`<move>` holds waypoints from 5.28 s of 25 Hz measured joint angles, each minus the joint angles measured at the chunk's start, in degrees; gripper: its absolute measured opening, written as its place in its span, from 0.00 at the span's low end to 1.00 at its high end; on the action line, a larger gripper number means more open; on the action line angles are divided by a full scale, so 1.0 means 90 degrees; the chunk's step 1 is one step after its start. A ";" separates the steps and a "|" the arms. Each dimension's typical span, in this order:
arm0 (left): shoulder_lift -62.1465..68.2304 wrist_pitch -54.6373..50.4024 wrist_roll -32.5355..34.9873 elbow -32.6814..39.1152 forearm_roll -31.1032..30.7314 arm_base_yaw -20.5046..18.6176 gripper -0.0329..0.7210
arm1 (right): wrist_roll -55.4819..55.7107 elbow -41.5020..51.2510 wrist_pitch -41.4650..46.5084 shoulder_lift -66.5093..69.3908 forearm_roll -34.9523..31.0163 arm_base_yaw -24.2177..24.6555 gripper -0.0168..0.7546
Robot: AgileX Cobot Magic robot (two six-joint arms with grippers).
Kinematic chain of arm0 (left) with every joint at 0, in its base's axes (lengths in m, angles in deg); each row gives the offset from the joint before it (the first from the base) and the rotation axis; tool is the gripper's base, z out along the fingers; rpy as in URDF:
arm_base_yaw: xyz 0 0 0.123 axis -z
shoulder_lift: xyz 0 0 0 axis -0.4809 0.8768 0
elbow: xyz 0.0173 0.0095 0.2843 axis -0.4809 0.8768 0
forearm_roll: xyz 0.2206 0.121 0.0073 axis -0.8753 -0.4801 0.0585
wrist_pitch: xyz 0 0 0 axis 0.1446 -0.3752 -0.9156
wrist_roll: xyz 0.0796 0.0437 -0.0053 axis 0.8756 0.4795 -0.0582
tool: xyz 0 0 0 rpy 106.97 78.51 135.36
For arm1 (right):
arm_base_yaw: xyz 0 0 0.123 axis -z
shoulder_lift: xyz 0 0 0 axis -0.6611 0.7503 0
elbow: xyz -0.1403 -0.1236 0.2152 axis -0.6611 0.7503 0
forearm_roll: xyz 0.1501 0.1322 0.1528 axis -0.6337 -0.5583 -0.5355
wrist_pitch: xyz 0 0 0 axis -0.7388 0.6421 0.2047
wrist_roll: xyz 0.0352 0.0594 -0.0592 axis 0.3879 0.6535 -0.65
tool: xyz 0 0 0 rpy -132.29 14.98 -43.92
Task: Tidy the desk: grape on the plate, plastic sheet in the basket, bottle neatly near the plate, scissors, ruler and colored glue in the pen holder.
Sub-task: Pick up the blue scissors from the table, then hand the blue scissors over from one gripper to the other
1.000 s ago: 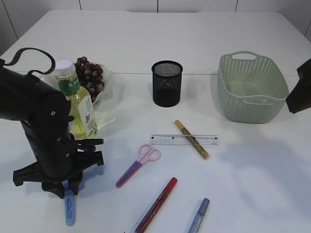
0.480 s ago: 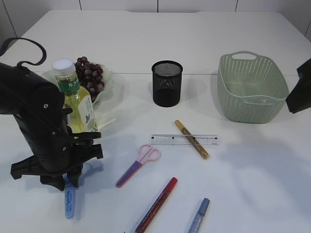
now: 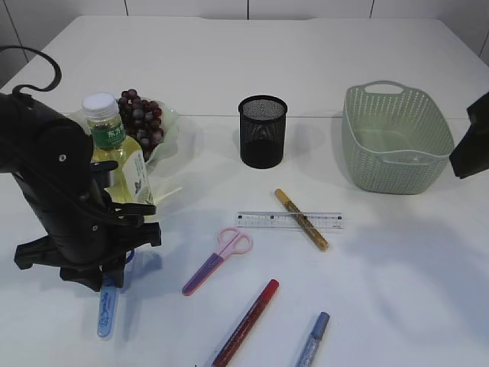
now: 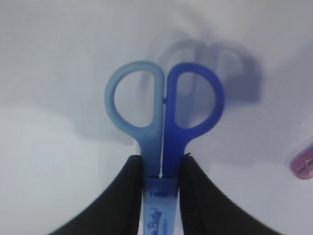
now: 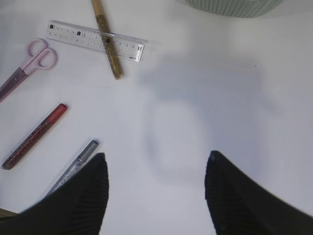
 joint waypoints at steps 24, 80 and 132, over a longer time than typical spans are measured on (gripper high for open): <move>-0.1105 0.0366 0.1212 0.0017 0.0011 0.0000 0.27 | 0.0000 0.0000 0.0000 0.0000 0.0000 0.0000 0.66; -0.2505 0.2088 0.2278 0.0068 0.0534 0.1215 0.27 | -0.1609 0.0000 -0.0558 0.0378 -0.3093 0.0000 0.66; -0.2510 0.2166 0.2333 -0.0336 0.0904 0.1338 0.27 | -0.4584 -0.0896 -0.1829 0.2371 -0.7272 -0.1012 0.66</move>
